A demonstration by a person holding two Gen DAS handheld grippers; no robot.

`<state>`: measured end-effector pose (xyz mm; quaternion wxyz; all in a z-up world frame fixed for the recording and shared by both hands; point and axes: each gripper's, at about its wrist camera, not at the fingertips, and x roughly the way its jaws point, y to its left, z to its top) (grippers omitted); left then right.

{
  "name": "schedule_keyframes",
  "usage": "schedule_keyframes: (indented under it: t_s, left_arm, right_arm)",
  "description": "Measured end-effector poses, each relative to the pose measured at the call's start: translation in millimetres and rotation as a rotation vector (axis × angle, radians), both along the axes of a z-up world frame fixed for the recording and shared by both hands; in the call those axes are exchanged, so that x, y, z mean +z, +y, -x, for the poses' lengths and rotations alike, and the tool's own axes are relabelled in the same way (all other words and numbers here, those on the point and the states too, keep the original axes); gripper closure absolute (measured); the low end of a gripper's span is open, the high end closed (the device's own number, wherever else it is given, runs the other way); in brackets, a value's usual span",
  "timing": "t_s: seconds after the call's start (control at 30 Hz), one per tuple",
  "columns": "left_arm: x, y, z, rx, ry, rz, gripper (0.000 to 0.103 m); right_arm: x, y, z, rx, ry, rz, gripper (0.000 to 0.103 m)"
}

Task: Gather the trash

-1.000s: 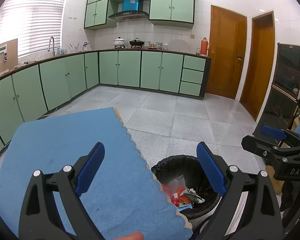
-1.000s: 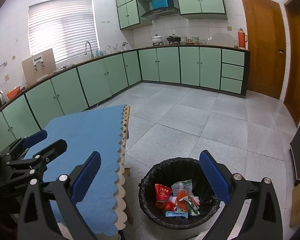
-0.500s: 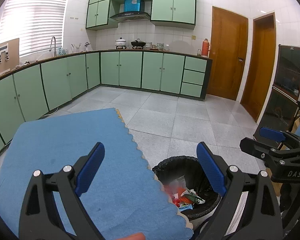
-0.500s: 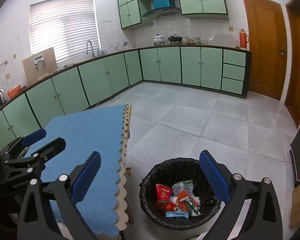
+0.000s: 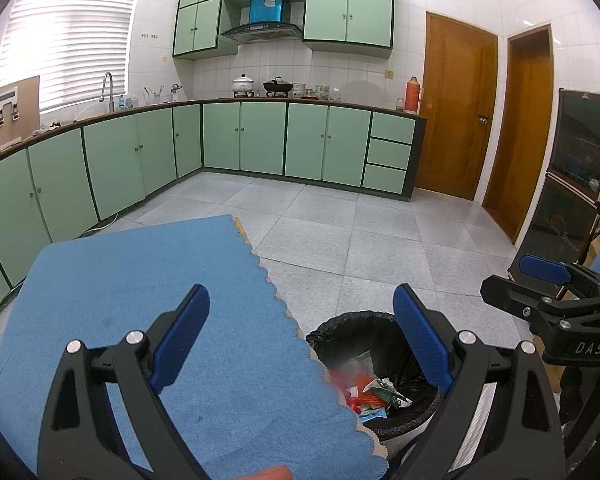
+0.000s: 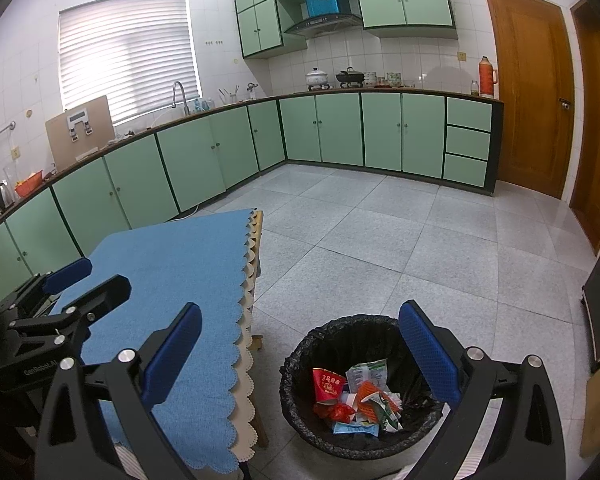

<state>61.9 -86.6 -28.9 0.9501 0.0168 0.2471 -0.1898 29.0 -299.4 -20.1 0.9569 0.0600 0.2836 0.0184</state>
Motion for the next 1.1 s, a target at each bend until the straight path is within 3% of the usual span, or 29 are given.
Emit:
schedule_keyframes:
  t_s: [1.1]
  left_arm:
    - [-1.6, 5.0, -1.1, 0.0, 0.006, 0.0, 0.013]
  right_arm:
    - [-1.3, 0.2, -1.6, 0.0, 0.005, -0.002, 0.006]
